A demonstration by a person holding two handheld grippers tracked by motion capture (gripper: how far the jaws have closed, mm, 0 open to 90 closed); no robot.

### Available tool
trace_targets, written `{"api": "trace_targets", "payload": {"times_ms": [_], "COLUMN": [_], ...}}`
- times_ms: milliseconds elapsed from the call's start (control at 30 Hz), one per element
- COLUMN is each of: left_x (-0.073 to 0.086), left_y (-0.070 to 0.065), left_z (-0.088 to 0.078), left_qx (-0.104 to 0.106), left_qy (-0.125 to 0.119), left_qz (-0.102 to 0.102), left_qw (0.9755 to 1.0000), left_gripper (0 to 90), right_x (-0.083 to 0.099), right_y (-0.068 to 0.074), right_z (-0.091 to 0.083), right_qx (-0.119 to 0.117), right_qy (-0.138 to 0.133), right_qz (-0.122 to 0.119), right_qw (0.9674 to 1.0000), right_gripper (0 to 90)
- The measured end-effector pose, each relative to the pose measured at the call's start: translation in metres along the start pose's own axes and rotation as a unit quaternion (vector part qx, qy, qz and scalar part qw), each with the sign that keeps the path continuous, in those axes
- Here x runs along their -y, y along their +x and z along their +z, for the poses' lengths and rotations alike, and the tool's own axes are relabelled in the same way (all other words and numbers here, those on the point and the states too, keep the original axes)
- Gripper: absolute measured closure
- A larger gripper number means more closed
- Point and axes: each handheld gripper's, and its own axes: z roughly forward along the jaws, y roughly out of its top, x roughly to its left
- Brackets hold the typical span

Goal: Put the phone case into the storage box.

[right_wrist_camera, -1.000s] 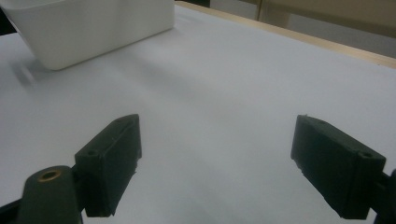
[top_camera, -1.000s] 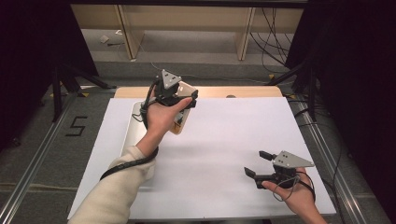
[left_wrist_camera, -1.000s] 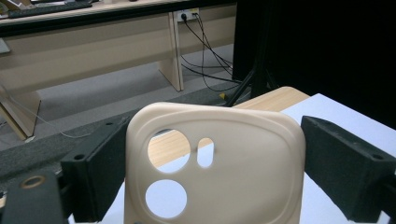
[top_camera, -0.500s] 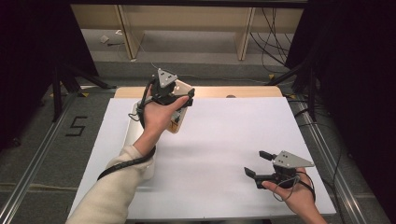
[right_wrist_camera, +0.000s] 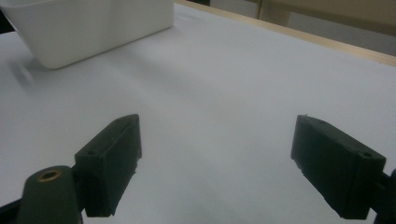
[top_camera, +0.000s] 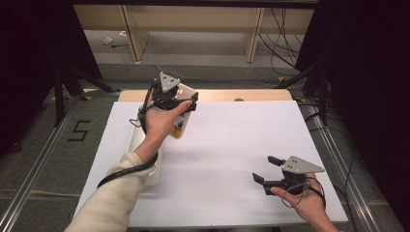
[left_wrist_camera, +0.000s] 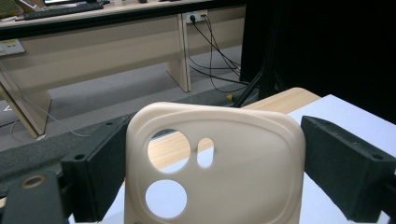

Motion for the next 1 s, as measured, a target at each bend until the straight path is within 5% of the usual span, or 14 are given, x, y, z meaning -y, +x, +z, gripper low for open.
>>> {"api": "trace_targets", "payload": {"times_ms": [1000], "left_x": [-0.005], "left_y": [0.018], "left_z": [-0.008], "left_qx": [-0.014], "left_qy": [-0.011], "left_qz": [-0.019], "left_qw": [0.9997], "left_gripper": [11.3], "right_x": [0.000], "right_y": [0.000], "right_z": [-0.001], "right_qx": [0.003], "right_qy": [-0.002], "right_qz": [0.001], "right_qw": [1.0000], "right_gripper": [17.2]}}
